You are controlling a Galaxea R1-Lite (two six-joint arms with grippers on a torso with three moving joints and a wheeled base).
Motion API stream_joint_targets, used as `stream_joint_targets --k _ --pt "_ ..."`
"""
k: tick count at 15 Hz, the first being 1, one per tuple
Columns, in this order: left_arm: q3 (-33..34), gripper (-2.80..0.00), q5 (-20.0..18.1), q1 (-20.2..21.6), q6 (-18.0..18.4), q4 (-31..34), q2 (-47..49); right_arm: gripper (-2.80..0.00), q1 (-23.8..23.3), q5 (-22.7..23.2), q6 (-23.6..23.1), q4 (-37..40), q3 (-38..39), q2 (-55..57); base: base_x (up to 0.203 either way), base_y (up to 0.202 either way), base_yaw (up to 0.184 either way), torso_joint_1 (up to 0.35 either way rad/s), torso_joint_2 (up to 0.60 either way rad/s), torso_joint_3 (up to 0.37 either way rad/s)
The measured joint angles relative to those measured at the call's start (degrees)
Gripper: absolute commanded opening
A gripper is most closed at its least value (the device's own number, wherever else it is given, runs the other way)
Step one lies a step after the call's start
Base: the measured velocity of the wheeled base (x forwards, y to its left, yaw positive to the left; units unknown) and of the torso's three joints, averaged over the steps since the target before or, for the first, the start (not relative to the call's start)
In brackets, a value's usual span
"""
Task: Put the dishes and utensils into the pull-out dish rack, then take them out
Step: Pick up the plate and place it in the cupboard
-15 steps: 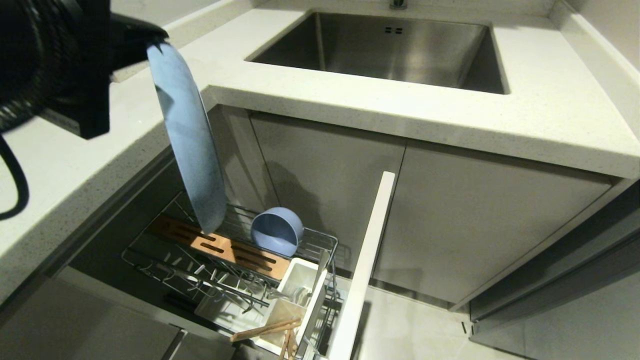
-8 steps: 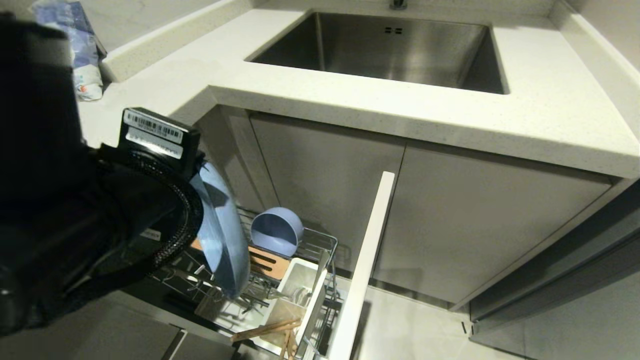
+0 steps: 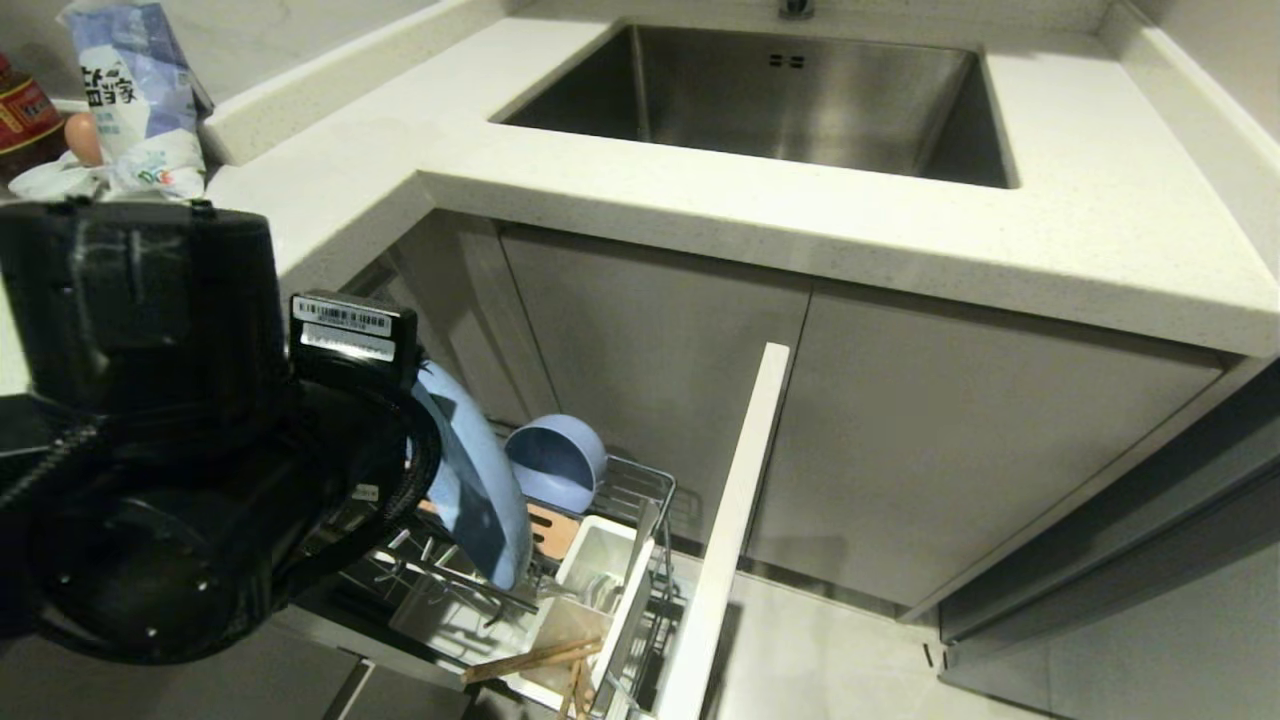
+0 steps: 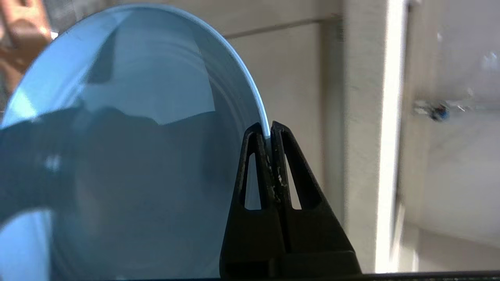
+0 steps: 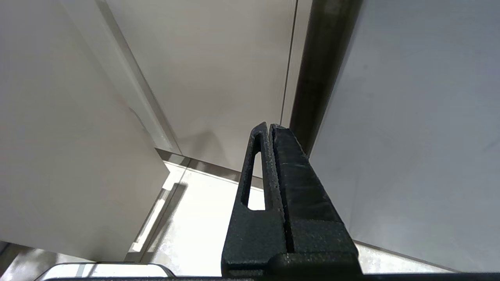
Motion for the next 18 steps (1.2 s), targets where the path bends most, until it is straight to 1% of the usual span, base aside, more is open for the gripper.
stream_joint_targets --k 7,9,13,18 --pt "3.19 -2.8 0.22 2.43 -5.22 -0.14 5.85 -2.8 0.0 0.0 0.0 0.01 0.0 0.0 0.0 0.0 0.0 0.0 0.0 0.0" --pt "3.59 -2.8 0.28 2.9 -5.44 -0.22 7.09 -2.8 0.0 0.0 0.01 0.0 0.0 0.0 0.0 0.0 0.0 0.0 0.0 0.0" --pt "4.75 -2.8 0.27 3.76 -6.47 -2.6 9.18 -2.8 0.0 0.0 0.0 0.0 0.0 0.0 0.0 0.0 0.0 0.0 0.0 0.0" --pt "4.24 -2.8 0.2 3.71 -6.2 -3.04 9.51 -2.8 0.0 0.0 0.0 0.0 0.0 0.0 0.0 0.0 0.0 0.0 0.0 0.0"
